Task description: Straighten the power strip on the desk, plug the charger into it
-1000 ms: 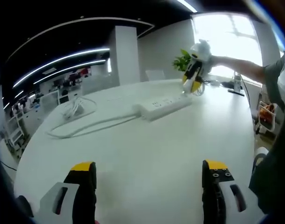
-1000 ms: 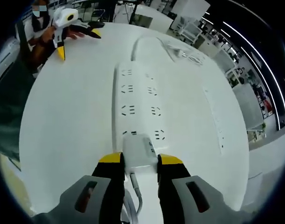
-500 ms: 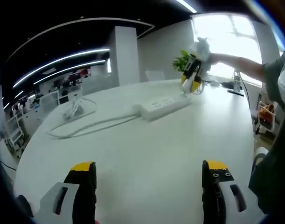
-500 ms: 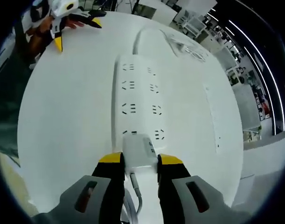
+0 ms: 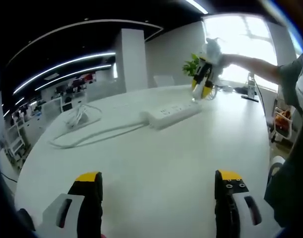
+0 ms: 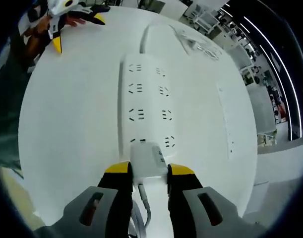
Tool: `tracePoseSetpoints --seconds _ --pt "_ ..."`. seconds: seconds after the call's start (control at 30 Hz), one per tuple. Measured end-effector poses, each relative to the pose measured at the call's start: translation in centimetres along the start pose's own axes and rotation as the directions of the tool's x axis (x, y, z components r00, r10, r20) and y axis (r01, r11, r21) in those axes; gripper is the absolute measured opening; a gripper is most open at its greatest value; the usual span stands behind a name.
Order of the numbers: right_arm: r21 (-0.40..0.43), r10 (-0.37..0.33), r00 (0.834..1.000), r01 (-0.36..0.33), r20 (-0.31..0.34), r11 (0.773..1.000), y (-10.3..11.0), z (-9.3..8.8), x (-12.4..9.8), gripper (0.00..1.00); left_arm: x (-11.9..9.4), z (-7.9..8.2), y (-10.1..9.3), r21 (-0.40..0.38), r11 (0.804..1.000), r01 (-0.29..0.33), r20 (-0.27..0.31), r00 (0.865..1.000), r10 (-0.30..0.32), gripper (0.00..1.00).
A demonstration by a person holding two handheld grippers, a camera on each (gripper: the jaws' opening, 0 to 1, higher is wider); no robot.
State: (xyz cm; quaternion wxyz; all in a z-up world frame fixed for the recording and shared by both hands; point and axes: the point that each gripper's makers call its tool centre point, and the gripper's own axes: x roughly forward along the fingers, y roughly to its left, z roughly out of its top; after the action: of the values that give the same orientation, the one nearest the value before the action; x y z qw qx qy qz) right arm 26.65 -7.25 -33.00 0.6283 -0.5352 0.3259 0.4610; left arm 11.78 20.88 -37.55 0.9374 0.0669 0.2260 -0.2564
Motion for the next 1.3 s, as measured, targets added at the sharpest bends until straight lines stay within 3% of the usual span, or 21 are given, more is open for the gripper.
tracePoseSetpoints --seconds 0.87,1.3 --pt "-0.019 -0.001 0.978 -0.003 -0.210 1.000 0.11 0.47 0.49 0.25 -0.29 0.11 -0.34 0.004 1.000 0.006 0.018 1.000 -0.006 0.97" --pt "-0.002 0.010 0.966 -0.011 -0.260 1.000 0.00 0.67 0.57 0.25 0.00 0.23 -0.41 0.000 1.000 0.014 0.027 1.000 -0.014 0.97"
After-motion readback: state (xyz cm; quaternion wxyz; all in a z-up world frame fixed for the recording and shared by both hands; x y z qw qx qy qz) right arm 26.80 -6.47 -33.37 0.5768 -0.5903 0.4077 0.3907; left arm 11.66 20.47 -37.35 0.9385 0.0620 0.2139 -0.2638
